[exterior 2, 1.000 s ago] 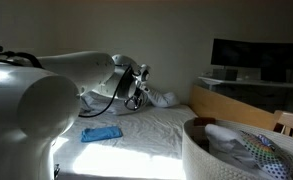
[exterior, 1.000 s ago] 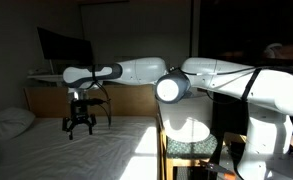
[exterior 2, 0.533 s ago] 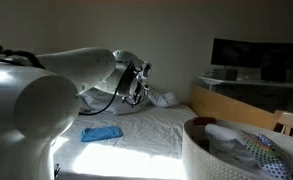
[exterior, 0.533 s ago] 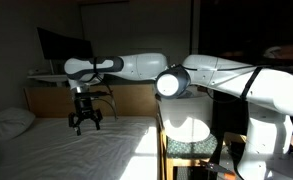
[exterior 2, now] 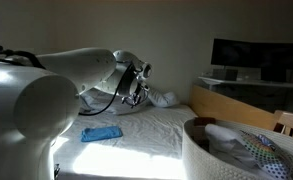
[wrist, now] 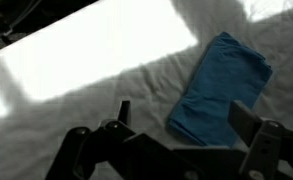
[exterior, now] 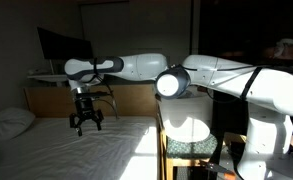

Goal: Put the white and blue shirts in the laundry bag

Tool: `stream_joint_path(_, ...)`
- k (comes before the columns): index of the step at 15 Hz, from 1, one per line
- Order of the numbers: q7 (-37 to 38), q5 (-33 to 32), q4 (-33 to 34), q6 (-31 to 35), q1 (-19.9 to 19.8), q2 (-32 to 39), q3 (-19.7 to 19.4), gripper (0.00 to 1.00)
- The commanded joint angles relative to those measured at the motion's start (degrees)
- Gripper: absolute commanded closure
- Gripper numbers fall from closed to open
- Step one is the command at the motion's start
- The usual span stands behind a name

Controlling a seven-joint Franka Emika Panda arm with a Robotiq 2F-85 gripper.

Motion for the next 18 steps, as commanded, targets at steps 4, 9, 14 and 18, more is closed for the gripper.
stream_joint_path(4, 3.10, -0.59, 0.09, 9.82, 6.00, 2.89, -3.18, 0.00)
stream_joint_path(9, 7.35, -1.34, 0.32, 14.47, 14.86, 9.37, -4.26, 0.00)
stream_joint_path(14, 10.26, -0.86, 0.33, 16.22, 18.55, 11.75, -4.35, 0.00)
stream_joint_path(18, 11.66, -0.98, 0.53, 16.36, 18.68, 11.77, -4.52, 0.00)
